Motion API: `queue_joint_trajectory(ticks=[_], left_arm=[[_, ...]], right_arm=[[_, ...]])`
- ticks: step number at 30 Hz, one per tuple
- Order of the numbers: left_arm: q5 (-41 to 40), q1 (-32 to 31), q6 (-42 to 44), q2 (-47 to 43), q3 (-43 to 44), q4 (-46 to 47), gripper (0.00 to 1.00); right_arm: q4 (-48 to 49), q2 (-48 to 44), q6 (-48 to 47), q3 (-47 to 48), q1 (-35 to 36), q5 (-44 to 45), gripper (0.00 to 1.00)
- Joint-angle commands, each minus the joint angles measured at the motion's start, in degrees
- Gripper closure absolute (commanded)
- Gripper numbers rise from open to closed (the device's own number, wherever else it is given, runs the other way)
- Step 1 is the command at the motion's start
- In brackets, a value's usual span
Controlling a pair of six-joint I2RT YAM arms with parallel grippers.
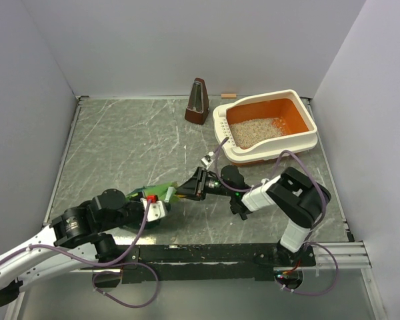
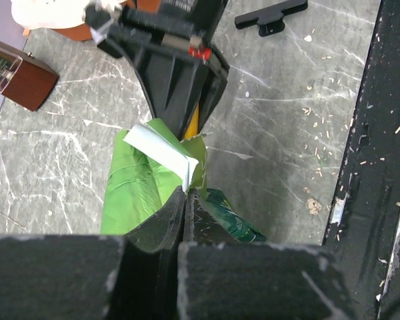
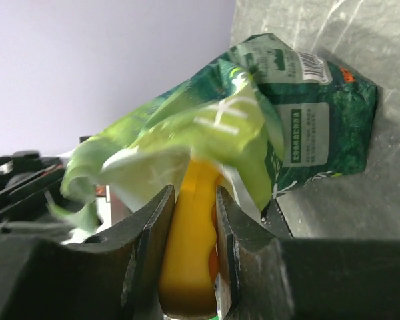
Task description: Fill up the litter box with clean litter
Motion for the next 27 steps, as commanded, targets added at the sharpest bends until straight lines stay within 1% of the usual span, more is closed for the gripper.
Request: queue_joint_trajectory(ticks=[1,5,10,16,21,27], left_arm=[[0.4,-0.2,-1.7,2.0,-0.7,2.8,0.99],[0.4,-0.3,-1.9,5.9,1.0,2.3,0.99],[0.1,-0.2,-2.1,8.2,1.4,2.7,0.99],[-0.4,-0.2,-2.2,6.8,0.4,3.9,0.99],[0.0,-0.3,-2.2,5.3,0.1,3.8,0.99],[0.4,-0.2,-2.2,4.2,-0.2,4.1,0.99]], right_arm=[[6.0,-6.2,-0.4,-2.2,-1.7,-4.0,1.0],[4.2,-10.3,-0.5,-4.0,-2.8,-5.3,1.0],[2.5,-14.8,-1.0,-7.3,-6.4,-7.2,1.0],[0.6,-21.8,-1.8,-12.2,-10.5,-9.1,1.0],[-5.5,-28.6,-3.9,-15.3,-14.4,-9.7,1.0],[-12.6,-35.6,-4.6,-17.4,-16.7,-8.5,1.0]])
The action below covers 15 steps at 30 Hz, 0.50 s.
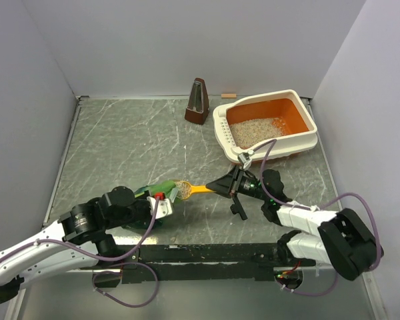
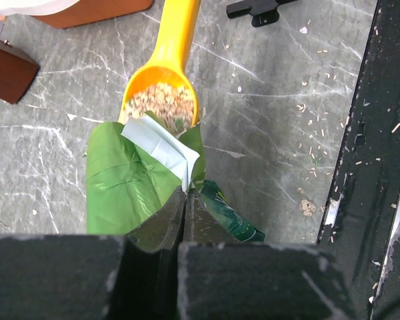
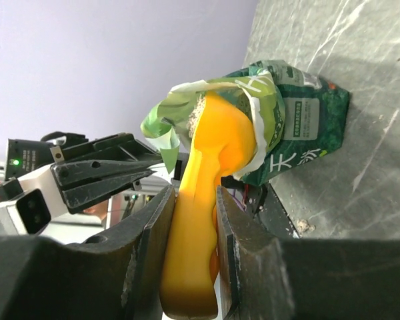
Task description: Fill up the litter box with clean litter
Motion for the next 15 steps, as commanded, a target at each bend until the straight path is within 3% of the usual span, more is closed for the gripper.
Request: queue_joint_trajectory(ticks=[1,8,15], left_arm=[[0.3,-0.3,-0.6,-0.8,-0.2,2.4,0.99],[0.3,-0.3,-0.6,-3.0,-0.7,3.3,0.99],[2.0,-0.2,-0.6,-4.5,-0.8,3.8,0.99]], right_arm=[[-3.2,-5.2,-0.4,-1.9,-1.3,-1.4,1.0],[-10.5,-10.1,-0.5,-3.8,-1.9,1.8,1.0],[-13.2,-7.7,-1.9,-0.6,-1.9,1.5,1.0]])
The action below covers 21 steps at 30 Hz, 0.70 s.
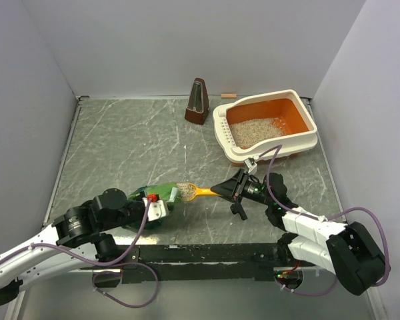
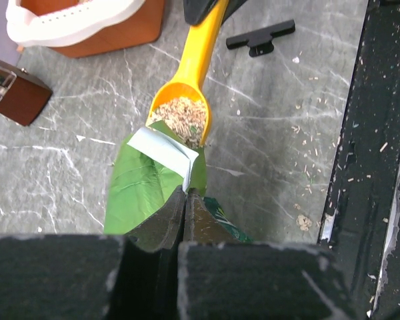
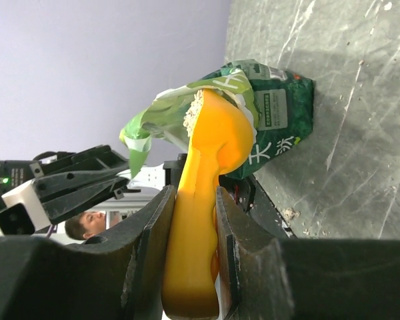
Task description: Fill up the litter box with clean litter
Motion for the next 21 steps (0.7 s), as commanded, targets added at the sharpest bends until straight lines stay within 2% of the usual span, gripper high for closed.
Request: queue_joint_trajectory(ticks=[1,9,15,18,21], left_arm=[[0.5,-0.1,-0.6,-0.8,-0.2,1.9,0.99],[1.3,-0.1,-1.0,-2.5,-1.1,2.8,0.99],[1.4,-0.2,-1.0,-2.9,-1.1,3.0,0.99],[1.4,-0.2,-1.1,-4.0,-1.1,2.4,0.99],[1.4,-0.2,-1.2,-5.8,-1.8,2.4,0.99]], right_arm=[[-2.8,1.8,-2.1,3.7,0.1,-1.6,1.0],[-16.5,8.3,-10.7,16.6,4.6,-4.0,1.0],[-28.4,15.7,-17.4,27.9,10.9,-2.6,1.0],[-24.3,15.1,-15.1,25.7,9.3,-3.3,1.0],[-24.9,15.5,-15.6,26.0,9.3,-4.1,1.0]])
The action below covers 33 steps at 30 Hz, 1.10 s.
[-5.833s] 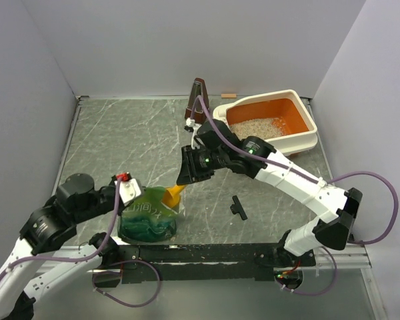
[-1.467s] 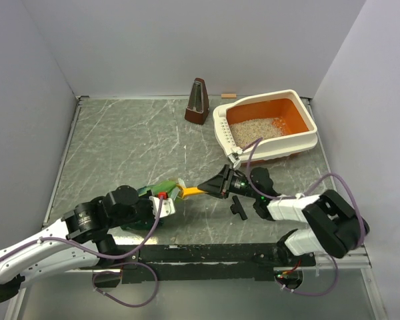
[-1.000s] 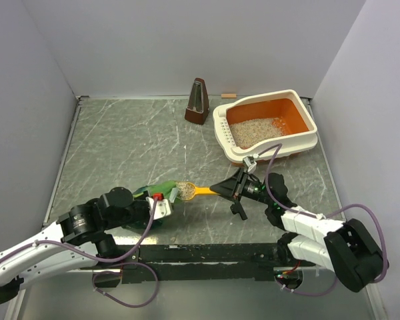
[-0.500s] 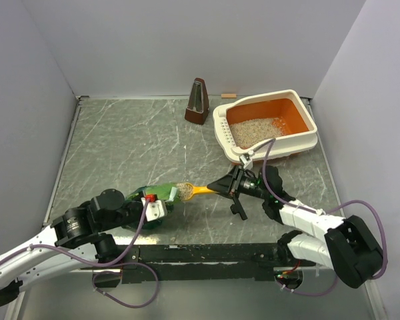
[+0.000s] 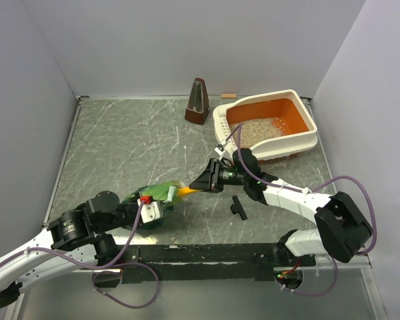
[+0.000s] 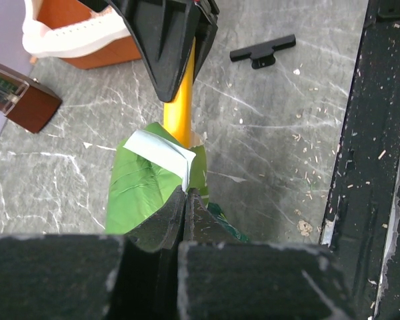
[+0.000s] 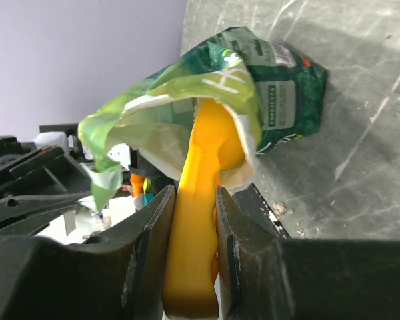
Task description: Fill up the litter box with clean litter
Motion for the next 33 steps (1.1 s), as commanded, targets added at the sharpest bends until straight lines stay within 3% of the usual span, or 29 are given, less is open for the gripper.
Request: queue_joint_trajectory(ticks=[1,15,20,33], left_arm=[[0.8,-0.2,-1.1,-2.7,-1.0,1.7,0.99],[1.9,-0.2,-1.5,-1.3,-0.8,1.6,0.99],[1.6,-0.2,-1.6,0.1,-0.8,1.8,0.99],[1.2,-0.2,-1.5,1.9,-1.0,2.9,0.99]], right_arm=[[0.3,-0.7,-0.4,-0.1,-0.3,-3.2,1.0],[22.3,-7.0,11.4,-15.2,-3.9,-4.0,1.0],[23.6,-10.9,13.1,-18.7,-6.4,-4.5,1.0],[16.5,-21.6,12.4,-20.9,-11.0,-5.5,1.0]])
